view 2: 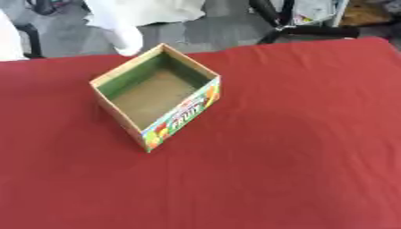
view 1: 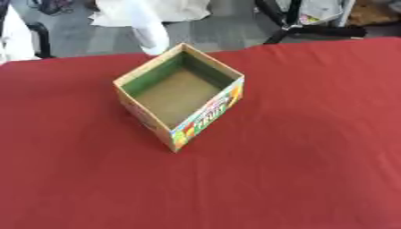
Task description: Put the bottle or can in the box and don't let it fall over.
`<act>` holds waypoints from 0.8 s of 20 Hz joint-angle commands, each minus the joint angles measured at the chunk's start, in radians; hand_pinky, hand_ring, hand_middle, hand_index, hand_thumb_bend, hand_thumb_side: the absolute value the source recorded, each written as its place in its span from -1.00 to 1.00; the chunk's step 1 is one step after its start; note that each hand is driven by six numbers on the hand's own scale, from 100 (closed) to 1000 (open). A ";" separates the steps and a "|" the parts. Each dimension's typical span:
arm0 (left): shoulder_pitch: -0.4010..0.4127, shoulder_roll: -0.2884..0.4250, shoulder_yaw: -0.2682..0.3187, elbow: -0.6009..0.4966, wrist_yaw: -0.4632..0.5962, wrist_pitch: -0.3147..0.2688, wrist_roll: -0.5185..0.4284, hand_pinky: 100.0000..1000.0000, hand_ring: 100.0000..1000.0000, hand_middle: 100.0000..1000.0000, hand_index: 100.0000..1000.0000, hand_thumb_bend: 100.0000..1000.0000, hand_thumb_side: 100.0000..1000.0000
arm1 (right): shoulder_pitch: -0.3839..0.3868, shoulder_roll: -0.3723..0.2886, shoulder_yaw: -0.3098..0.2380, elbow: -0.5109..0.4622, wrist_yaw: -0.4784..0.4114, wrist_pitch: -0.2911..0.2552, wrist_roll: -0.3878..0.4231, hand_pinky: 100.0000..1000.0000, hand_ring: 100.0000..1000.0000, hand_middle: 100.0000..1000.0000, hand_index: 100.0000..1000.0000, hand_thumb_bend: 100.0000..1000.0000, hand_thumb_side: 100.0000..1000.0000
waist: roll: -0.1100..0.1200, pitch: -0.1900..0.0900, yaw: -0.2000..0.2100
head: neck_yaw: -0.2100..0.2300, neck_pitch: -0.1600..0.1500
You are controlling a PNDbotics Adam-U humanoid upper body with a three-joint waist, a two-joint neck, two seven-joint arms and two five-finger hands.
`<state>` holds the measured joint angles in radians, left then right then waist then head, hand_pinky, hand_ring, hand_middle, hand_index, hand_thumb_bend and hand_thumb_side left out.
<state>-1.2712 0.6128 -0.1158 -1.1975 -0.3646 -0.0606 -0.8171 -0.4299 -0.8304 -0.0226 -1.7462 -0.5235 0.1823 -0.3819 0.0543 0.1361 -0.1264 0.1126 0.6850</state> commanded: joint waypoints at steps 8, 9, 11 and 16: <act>0.028 -0.031 -0.007 0.028 0.017 0.007 0.005 0.14 -0.33 -0.19 -0.10 -0.52 -1.00 | -0.030 -0.013 0.000 -0.003 -0.004 0.001 0.008 0.56 0.36 0.28 0.56 -0.08 -0.29 | -0.003 -0.011 -0.008 | -0.001 -0.020; 0.033 -0.035 -0.007 0.029 0.020 0.006 0.005 0.29 -0.14 -0.05 0.09 -0.38 -1.00 | -0.031 -0.012 0.000 -0.004 -0.004 0.001 0.008 0.56 0.36 0.28 0.56 -0.08 -0.29 | -0.003 -0.009 -0.009 | -0.002 -0.021; 0.044 -0.039 -0.009 0.033 0.013 0.000 0.005 0.53 0.15 0.16 0.32 -0.16 -0.86 | -0.034 -0.010 0.001 -0.004 -0.004 0.001 0.009 0.56 0.36 0.28 0.56 -0.08 -0.30 | -0.004 -0.006 -0.011 | -0.004 -0.020; 0.063 -0.040 -0.007 0.051 -0.028 -0.021 0.016 0.72 0.49 0.43 0.61 0.25 -0.21 | -0.036 -0.007 0.000 -0.004 -0.005 0.001 0.007 0.56 0.36 0.28 0.56 -0.08 -0.29 | -0.005 0.000 -0.013 | -0.010 -0.021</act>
<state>-1.1910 0.5570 -0.1270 -1.1427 -0.3817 -0.0743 -0.8050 -0.4485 -0.8140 -0.0142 -1.7459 -0.5236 0.1853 -0.3768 0.0572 0.1485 -0.1379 0.1056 0.6742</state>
